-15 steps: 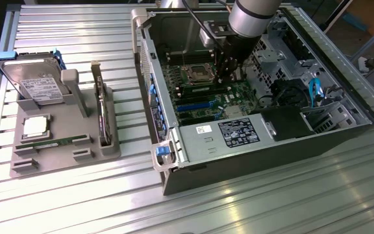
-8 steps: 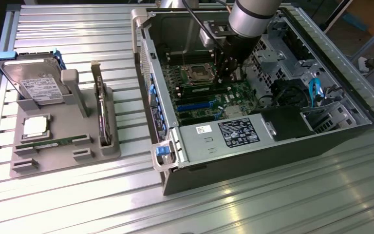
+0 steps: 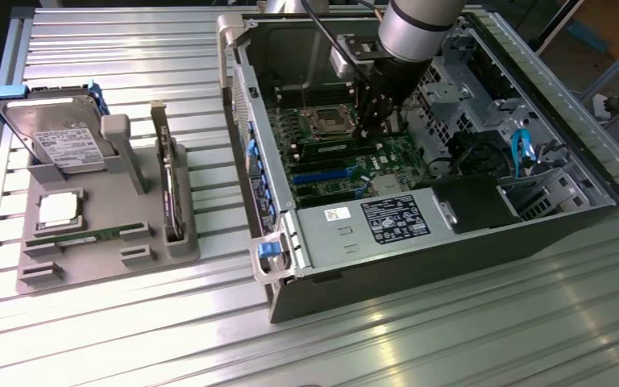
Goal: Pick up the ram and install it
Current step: 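Insert the ram into the slot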
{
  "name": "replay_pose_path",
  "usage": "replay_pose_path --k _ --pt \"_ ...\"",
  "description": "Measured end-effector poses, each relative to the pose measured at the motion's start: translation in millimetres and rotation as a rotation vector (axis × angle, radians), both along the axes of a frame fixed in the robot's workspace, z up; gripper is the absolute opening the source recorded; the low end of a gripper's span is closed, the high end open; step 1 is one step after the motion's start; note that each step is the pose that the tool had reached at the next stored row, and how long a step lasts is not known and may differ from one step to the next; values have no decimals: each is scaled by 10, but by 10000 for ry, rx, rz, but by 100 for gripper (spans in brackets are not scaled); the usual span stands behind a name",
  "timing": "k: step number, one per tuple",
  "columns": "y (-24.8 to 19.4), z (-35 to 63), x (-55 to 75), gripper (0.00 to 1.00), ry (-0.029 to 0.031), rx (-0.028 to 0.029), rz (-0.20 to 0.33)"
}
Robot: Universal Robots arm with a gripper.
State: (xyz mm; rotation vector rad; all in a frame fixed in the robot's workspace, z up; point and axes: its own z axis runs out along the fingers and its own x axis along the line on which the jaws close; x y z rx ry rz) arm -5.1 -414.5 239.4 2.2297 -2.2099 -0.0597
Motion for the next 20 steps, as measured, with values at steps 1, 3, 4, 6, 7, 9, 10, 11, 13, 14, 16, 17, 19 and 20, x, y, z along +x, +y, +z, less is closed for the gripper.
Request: replay_pose_path --k 1,3,4,6,7,9,10,11,13,14,16,17,19,20 --pt "0 0 0 12 0 0 -10" --pt "0 0 0 12 0 0 -24" --pt "0 0 0 12 0 0 -37" --pt "0 0 0 12 0 1 -51" --pt "0 0 0 12 0 1 -55" --pt "0 0 0 12 0 0 -72" --pt "0 0 0 12 0 1 -84" --pt "0 0 0 12 0 0 -90" --pt "0 0 0 12 0 0 -101" --pt "0 0 0 12 0 0 -101" --pt "0 0 0 12 0 0 -103" --pt "0 0 0 12 0 0 -106" --pt "0 0 0 12 0 1 -122" --pt "0 0 0 12 0 0 -127"
